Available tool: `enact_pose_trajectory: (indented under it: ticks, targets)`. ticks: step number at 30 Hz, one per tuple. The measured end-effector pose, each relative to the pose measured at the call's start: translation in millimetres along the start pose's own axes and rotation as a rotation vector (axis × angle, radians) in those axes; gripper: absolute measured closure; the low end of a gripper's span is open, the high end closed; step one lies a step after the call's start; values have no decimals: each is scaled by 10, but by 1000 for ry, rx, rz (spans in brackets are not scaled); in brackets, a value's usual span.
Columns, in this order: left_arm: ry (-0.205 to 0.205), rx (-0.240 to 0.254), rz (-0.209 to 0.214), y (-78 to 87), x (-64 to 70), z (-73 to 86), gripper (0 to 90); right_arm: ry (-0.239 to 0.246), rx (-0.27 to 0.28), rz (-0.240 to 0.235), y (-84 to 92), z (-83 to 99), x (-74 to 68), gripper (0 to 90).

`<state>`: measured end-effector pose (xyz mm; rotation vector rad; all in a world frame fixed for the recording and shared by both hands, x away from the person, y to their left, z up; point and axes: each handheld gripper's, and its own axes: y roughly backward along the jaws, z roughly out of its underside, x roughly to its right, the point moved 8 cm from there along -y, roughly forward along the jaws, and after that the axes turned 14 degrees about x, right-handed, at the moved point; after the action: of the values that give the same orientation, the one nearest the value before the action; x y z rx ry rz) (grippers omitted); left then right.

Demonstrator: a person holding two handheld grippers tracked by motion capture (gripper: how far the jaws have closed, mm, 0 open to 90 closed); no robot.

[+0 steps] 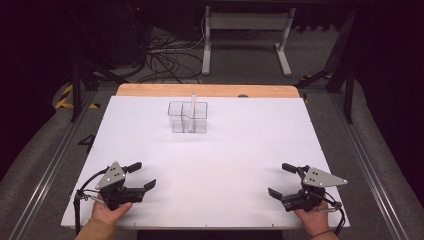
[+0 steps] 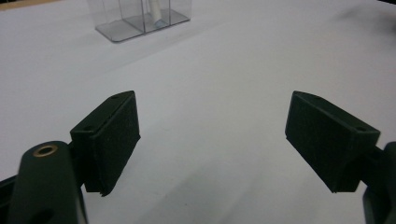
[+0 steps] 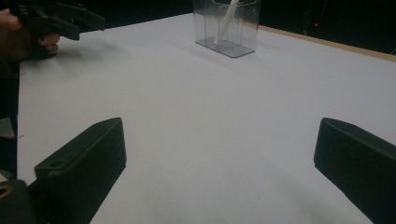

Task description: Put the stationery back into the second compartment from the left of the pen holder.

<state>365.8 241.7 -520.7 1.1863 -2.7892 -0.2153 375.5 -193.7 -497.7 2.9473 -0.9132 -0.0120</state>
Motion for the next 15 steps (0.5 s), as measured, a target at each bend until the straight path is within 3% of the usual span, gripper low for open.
enact_pose_trajectory:
  ticks: [3, 15]
  targets:
    - [26, 8, -11, -30, -31, -16, 190, 2, -1, 0, -3, 1, 2, 28]
    - [28, 39, -18, 17, -33, -70, 186, 9, -3, -2, -8, 3, -6, 28]
